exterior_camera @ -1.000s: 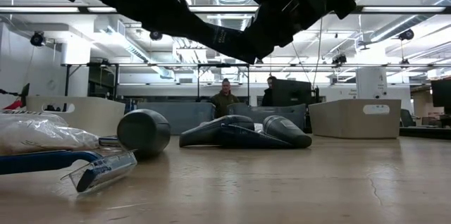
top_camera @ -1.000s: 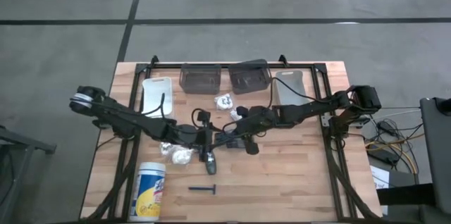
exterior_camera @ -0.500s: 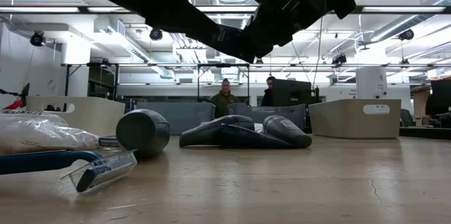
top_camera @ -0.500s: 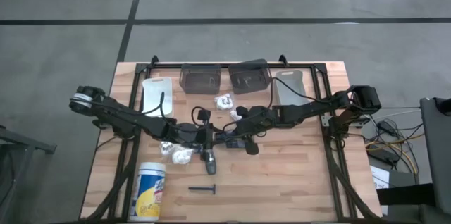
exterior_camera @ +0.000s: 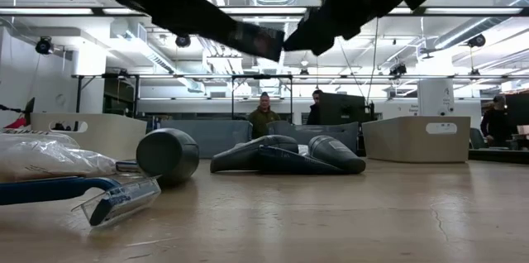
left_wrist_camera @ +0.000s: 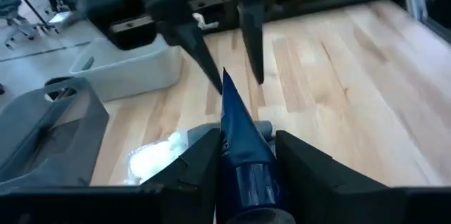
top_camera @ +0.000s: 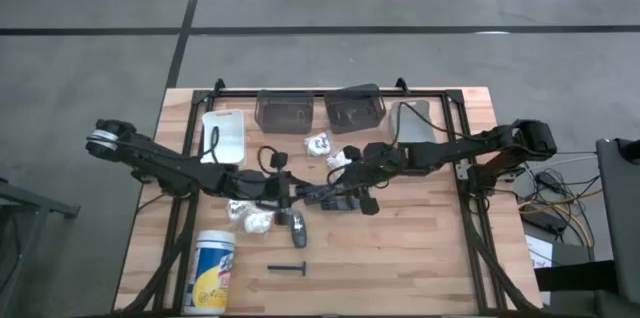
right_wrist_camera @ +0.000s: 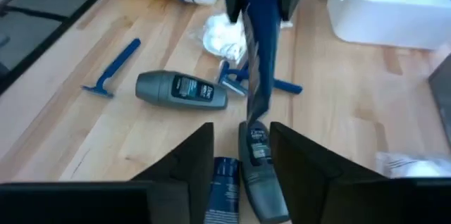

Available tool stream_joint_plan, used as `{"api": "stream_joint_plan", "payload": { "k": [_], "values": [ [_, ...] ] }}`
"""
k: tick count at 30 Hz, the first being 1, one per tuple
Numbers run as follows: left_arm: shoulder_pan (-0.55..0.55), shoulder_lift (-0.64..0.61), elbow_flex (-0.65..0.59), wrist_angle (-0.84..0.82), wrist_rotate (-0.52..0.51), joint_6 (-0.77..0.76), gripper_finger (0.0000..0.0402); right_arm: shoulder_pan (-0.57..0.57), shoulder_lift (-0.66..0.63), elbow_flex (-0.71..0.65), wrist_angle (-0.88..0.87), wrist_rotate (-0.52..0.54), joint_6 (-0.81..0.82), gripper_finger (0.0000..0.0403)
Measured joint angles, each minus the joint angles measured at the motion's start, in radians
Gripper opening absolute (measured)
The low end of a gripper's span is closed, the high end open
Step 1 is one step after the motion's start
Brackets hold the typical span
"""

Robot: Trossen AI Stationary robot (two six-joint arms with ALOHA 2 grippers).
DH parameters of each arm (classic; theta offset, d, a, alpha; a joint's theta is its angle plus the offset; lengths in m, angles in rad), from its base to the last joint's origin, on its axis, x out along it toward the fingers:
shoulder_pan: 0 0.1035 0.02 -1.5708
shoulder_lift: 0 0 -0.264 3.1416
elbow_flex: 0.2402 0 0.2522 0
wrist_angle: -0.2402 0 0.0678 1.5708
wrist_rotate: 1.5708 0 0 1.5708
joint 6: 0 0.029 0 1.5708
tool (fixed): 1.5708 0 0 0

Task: Pick & Place Travel size toiletries
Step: Put the blue shave cream into the gray bin

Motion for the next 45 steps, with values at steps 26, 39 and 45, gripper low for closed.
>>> {"api": "stream_joint_plan", "payload": {
  "k": [26, 39, 45],
  "values": [
    [0.004, 0.006, -0.249, 0.776, 0.011, 0.091, 0.0131, -0.067, 0.100, -0.176, 0.865, -0.011, 0.219, 0.0228],
    [0.005, 0.016, -0.240, 0.761, 0.009, 0.106, 0.0131, -0.067, 0.089, -0.164, 0.853, -0.035, 0.219, 0.0148],
    [0.005, 0.015, -0.240, 0.760, 0.002, 0.105, 0.0131, -0.067, 0.088, -0.165, 0.850, -0.040, 0.221, 0.0076]
  ]
}}
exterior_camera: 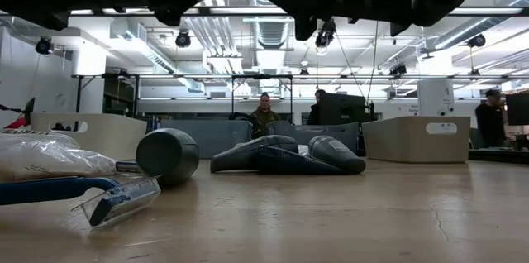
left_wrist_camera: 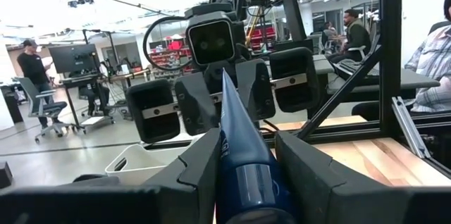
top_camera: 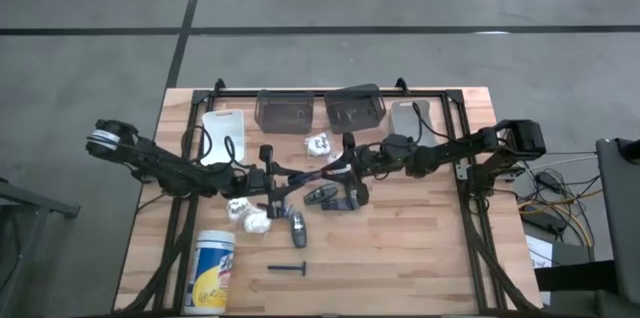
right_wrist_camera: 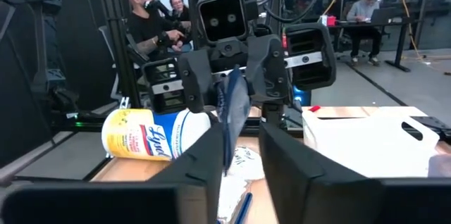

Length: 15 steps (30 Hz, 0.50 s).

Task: Pick & Place Travel size toiletries
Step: Put the blue shave cream into the gray bin

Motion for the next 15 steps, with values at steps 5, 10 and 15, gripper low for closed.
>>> {"api": "stream_joint_plan", "payload": {
  "k": [5, 10, 15],
  "values": [
    [0.000, 0.000, 0.000, 0.000, -0.009, 0.000, 0.0131, 0.000, -0.001, 0.000, -0.005, -0.006, 0.001, 0.0017],
    [0.000, 0.000, 0.000, -0.004, -0.014, -0.007, 0.0138, 0.000, -0.008, 0.000, -0.029, -0.026, 0.016, 0.0012],
    [-0.001, 0.000, 0.000, -0.023, -0.034, -0.028, 0.0168, -0.002, -0.039, -0.001, -0.116, -0.026, 0.029, 0.0010]
  ]
}}
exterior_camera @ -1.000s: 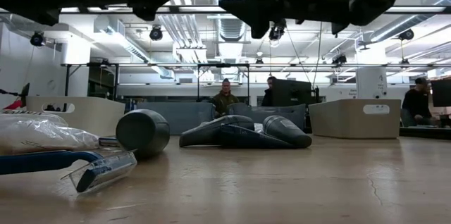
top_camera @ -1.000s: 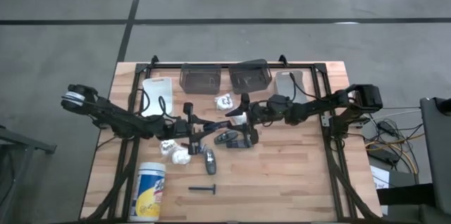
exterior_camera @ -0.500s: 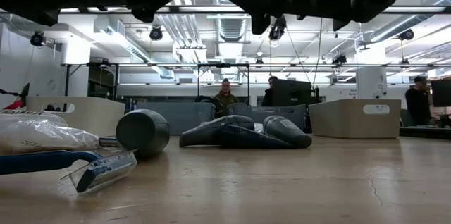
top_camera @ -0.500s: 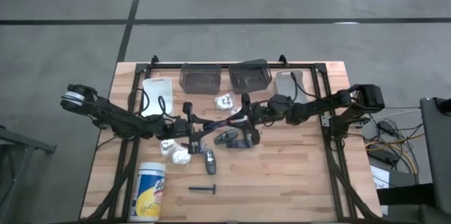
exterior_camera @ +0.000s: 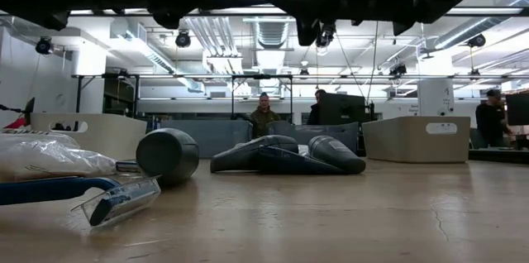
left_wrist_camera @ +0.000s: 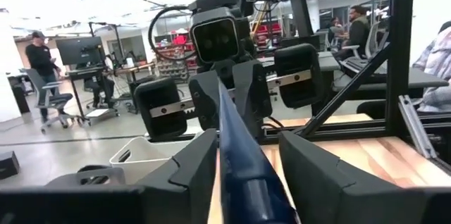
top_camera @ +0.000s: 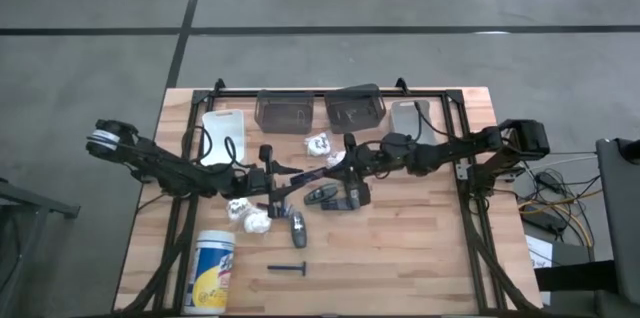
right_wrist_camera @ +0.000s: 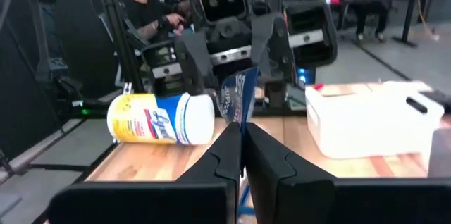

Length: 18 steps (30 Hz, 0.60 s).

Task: Pick & Place Travel size toiletries
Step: Put the blue shave cream into the gray bin

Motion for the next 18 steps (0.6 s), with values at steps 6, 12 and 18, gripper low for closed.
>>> {"api": "stream_joint_plan", "payload": {
  "k": [6, 12, 18],
  "values": [
    [0.000, -0.001, 0.000, -0.023, -0.004, -0.032, 0.0221, -0.001, -0.071, 0.023, -0.218, 0.003, 0.000, 0.0009],
    [0.000, -0.002, 0.000, -0.128, 0.002, -0.075, 0.0263, -0.036, -0.173, 0.078, -0.569, 0.076, -0.016, 0.0009],
    [-0.001, 0.002, 0.000, -0.212, 0.043, -0.097, 0.0266, -0.118, -0.267, 0.168, -0.949, 0.178, -0.022, 0.0010]
  ]
}}
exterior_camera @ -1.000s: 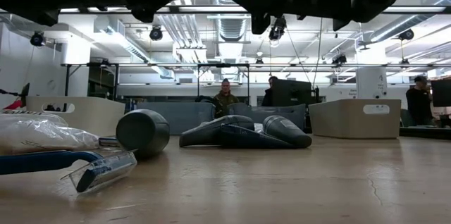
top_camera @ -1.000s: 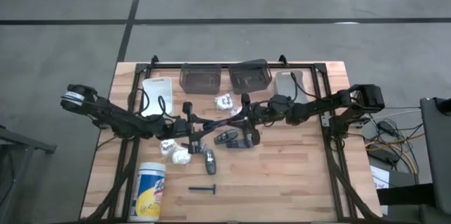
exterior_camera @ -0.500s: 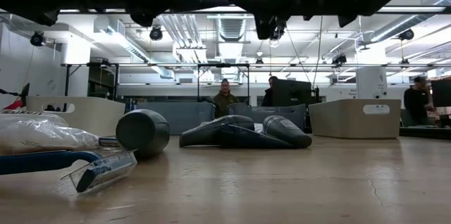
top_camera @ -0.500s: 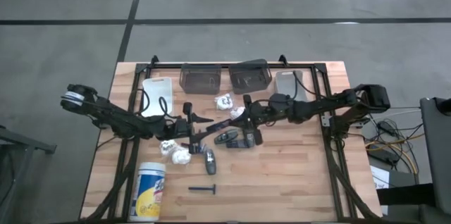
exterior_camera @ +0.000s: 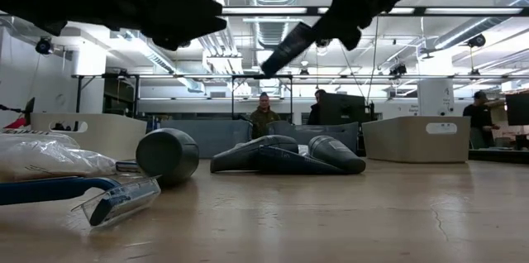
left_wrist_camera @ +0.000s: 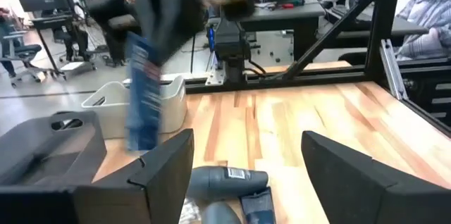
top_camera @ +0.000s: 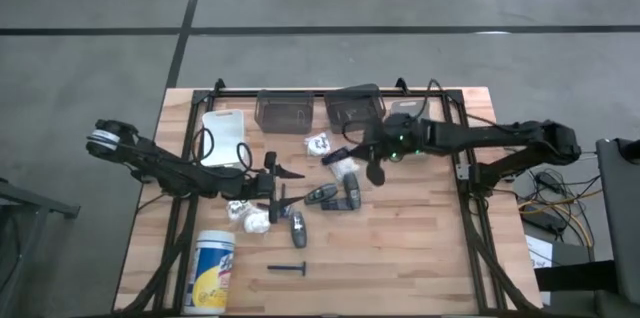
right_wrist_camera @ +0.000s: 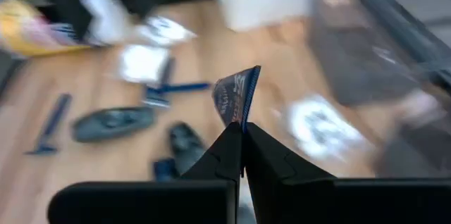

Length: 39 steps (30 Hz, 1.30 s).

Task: Pick & Place Travel size toiletries
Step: Put the blue shave cream into the gray bin

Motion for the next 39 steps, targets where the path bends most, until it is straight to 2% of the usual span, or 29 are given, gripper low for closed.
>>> {"api": "stream_joint_plan", "payload": {
  "k": [6, 9, 12, 14, 18, 20, 25, 31, 39],
  "values": [
    [0.000, 0.000, -0.001, -0.038, 0.000, -0.008, 0.0268, -0.105, -0.049, 0.120, -0.355, 0.149, 0.000, 0.0009],
    [0.000, 0.000, -0.001, -0.044, 0.000, -0.011, 0.0267, -0.163, -0.053, 0.173, -0.460, 0.202, -0.014, 0.0010],
    [-0.006, 0.000, -0.001, -0.086, 0.011, -0.058, 0.0266, -0.230, -0.046, 0.217, -0.510, 0.213, -0.031, 0.0012],
    [-0.006, 0.000, -0.003, -0.110, 0.078, -0.031, 0.0266, -0.269, -0.038, 0.239, -0.532, 0.213, -0.045, 0.0011],
    [0.007, -0.001, -0.020, -0.071, 0.330, 0.026, 0.0266, -0.342, -0.034, 0.252, -0.559, 0.201, -0.076, 0.0010],
    [0.014, -0.005, -0.048, -0.032, 0.373, 0.036, 0.0266, -0.378, -0.036, 0.252, -0.569, 0.199, -0.088, 0.0012],
    [0.023, -0.005, -0.129, 0.062, 0.311, 0.022, 0.0266, -0.476, -0.045, 0.232, -0.646, 0.196, -0.094, 0.0010],
    [0.022, -0.006, -0.195, 0.088, 0.307, 0.014, 0.0266, -0.584, -0.042, 0.184, -0.691, 0.195, -0.071, 0.0012],
    [0.018, -0.006, -0.241, 0.173, 0.309, 0.013, 0.0266, -0.623, -0.042, 0.174, -0.732, 0.196, -0.075, 0.0012]
  ]
}}
